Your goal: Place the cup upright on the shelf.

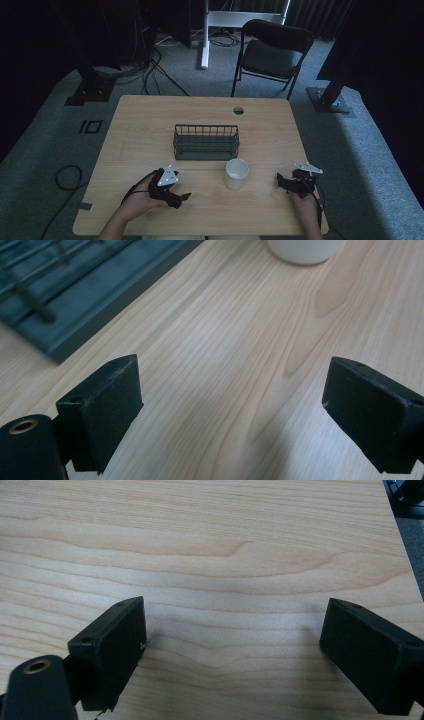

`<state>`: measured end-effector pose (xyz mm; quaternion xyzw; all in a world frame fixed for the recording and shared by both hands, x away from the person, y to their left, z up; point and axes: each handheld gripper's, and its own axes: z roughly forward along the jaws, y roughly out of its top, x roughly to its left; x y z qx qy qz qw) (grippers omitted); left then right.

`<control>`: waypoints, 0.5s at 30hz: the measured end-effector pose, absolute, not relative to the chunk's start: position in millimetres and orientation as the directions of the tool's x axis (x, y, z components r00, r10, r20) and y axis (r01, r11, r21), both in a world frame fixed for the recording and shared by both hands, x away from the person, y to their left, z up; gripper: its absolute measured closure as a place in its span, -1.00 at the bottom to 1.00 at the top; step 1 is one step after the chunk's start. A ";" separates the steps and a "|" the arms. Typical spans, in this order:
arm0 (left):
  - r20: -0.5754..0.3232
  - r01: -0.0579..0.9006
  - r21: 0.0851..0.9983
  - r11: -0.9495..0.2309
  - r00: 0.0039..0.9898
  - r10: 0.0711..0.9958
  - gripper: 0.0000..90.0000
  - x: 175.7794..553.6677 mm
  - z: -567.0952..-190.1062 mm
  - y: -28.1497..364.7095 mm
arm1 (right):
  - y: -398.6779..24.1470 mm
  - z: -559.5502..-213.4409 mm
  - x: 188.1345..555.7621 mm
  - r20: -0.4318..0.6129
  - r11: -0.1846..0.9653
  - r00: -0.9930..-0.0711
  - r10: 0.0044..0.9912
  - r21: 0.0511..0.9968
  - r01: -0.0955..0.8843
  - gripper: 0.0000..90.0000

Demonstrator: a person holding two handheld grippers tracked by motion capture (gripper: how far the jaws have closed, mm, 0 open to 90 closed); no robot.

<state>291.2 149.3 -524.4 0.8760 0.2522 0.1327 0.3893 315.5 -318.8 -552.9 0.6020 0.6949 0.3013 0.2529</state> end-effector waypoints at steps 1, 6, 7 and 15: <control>0.037 0.333 0.752 -0.569 0.840 0.541 -0.79 291.6 -523.7 146.4 | -318.8 -552.9 315.6 0.011 0.094 -0.147 0.989 0.723 0.684 -0.76; 0.033 0.318 0.758 -0.570 0.853 0.520 -0.79 294.6 -522.2 132.5 | -318.9 -552.9 315.5 0.011 0.094 -0.147 0.989 0.723 0.684 -0.76; 0.037 0.311 0.757 -0.574 0.858 0.513 -0.79 294.9 -521.7 129.2 | -318.8 -552.9 315.6 0.011 0.094 -0.147 0.989 0.723 0.684 -0.76; 0.032 0.285 0.770 -0.571 0.876 0.481 -0.78 298.3 -516.7 109.9 | -318.9 -552.9 315.5 0.011 0.095 -0.148 0.989 0.723 0.684 -0.76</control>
